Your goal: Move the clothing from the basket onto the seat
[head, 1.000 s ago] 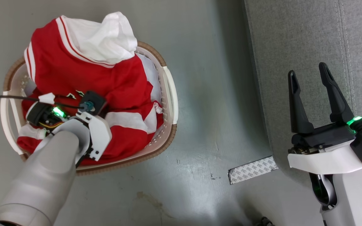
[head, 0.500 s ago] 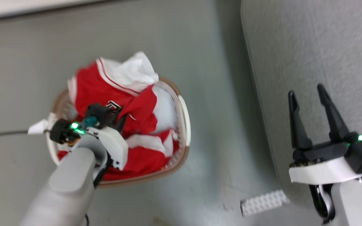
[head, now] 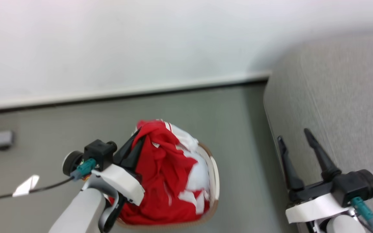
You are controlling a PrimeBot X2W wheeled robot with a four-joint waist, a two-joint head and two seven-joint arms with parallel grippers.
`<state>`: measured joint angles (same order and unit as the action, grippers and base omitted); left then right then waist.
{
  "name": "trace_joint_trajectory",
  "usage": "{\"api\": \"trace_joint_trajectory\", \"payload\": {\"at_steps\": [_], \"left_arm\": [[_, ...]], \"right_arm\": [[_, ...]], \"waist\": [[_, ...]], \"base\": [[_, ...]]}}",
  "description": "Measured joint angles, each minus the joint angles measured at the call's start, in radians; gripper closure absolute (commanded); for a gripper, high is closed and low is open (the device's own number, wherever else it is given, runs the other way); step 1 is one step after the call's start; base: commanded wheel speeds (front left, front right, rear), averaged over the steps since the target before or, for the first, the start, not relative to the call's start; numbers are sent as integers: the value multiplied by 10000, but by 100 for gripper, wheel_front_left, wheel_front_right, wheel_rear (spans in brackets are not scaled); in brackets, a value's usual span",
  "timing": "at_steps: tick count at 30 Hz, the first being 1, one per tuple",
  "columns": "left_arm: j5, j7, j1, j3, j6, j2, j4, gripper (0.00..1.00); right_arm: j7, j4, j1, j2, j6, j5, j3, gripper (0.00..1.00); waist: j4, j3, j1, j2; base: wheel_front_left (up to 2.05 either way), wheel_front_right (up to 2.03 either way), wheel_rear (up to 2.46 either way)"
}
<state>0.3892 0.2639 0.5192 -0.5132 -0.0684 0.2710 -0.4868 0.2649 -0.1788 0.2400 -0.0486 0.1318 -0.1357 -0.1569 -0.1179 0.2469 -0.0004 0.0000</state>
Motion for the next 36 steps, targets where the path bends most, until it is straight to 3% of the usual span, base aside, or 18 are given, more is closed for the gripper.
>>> {"api": "trace_joint_trajectory", "payload": {"at_steps": [7,15,18,23,30,35,36], "left_arm": [[215,-591,-904,10,219,328,2240,100],[508,-1639,-1558,-169,297,757,4284,100],[593,-1969,-1731,-359,253,886,4786,100],[629,-2265,-1805,-800,50,867,5252,100],[700,-2491,-1798,-1521,-205,570,5613,100],[869,-2539,-1733,-2115,-407,391,5927,100],[945,-2539,-1713,-2186,-449,351,5960,100]], "right_arm": [[0,-88,-256,-8,0,320,-1139,0],[0,-414,400,-767,0,23,-3958,0],[0,-504,1176,-1266,0,-433,-5172,0],[0,-803,2092,-1755,0,-823,-6284,0],[0,-1358,2940,-1996,0,-1210,-7125,0],[2,-1875,3025,-1908,0,-2219,-8124,0],[2,-1998,3049,-1896,0,-2495,-8347,29]], "waist": [[452,-1377,0,0],[579,-2012,1,0],[506,-2091,2,0],[480,-2153,4,0],[575,-2197,5,0],[670,-2255,5,0],[696,-2268,5,0]], "base": [[0,0,0],[0,0,0],[0,0,0],[0,0,0],[0,0,0],[0,0,0],[0,0,0]]}}
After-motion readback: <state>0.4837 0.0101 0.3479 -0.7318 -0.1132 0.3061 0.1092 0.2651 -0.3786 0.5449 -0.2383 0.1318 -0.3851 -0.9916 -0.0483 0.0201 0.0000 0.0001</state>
